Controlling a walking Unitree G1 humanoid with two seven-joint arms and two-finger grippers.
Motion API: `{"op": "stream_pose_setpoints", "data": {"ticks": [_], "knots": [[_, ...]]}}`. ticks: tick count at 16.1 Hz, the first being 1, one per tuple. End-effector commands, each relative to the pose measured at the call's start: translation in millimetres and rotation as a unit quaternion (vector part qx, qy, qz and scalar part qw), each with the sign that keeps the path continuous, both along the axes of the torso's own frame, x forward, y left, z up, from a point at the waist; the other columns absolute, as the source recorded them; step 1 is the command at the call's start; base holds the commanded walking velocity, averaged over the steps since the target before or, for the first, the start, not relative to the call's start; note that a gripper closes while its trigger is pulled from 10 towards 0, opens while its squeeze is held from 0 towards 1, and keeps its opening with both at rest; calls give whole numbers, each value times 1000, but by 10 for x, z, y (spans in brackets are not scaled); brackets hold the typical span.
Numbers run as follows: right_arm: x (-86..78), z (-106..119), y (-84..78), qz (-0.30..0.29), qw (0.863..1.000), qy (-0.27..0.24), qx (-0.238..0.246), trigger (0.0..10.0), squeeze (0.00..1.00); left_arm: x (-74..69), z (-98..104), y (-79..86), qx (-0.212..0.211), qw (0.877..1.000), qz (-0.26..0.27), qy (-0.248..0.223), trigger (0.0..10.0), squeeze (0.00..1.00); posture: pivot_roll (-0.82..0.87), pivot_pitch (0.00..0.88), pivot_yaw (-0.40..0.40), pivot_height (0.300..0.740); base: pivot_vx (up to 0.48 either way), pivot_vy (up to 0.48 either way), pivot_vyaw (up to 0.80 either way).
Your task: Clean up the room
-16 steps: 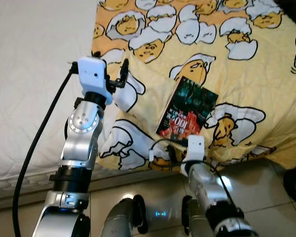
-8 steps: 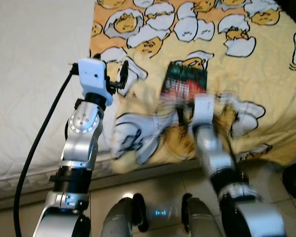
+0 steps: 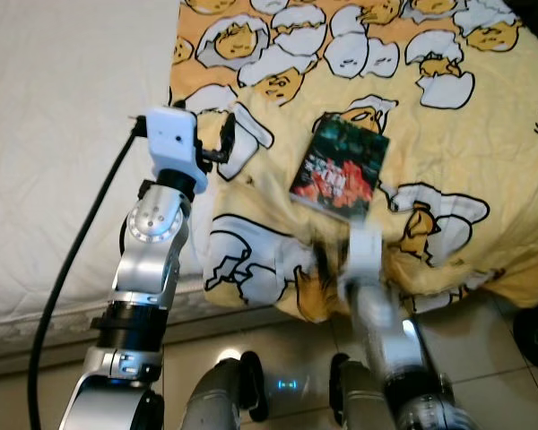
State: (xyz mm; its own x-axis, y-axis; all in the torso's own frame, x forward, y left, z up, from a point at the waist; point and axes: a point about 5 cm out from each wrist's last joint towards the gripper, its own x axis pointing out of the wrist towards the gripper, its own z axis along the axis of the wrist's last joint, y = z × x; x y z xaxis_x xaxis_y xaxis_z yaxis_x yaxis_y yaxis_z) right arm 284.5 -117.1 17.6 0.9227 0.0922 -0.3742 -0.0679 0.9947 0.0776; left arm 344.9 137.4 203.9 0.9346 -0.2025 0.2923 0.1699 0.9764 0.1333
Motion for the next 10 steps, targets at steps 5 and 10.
{"op": "stream_pose_setpoints", "data": {"ticks": [5, 10], "knots": [[36, 212, -21, 4, 999, -44, -2, 10000, 0, 38, -71, -21, 17, 1000, -4, 22, 10000, 0, -157, 180, 82, 723, 0, 0, 0], [-34, 528, 48, 51, 989, -126, -52, 10000, 0, 22, -65, 28, 14, 1000, -2, 20, 10000, 0, -149, 160, 74, 723, 0, 0, 0]]}}
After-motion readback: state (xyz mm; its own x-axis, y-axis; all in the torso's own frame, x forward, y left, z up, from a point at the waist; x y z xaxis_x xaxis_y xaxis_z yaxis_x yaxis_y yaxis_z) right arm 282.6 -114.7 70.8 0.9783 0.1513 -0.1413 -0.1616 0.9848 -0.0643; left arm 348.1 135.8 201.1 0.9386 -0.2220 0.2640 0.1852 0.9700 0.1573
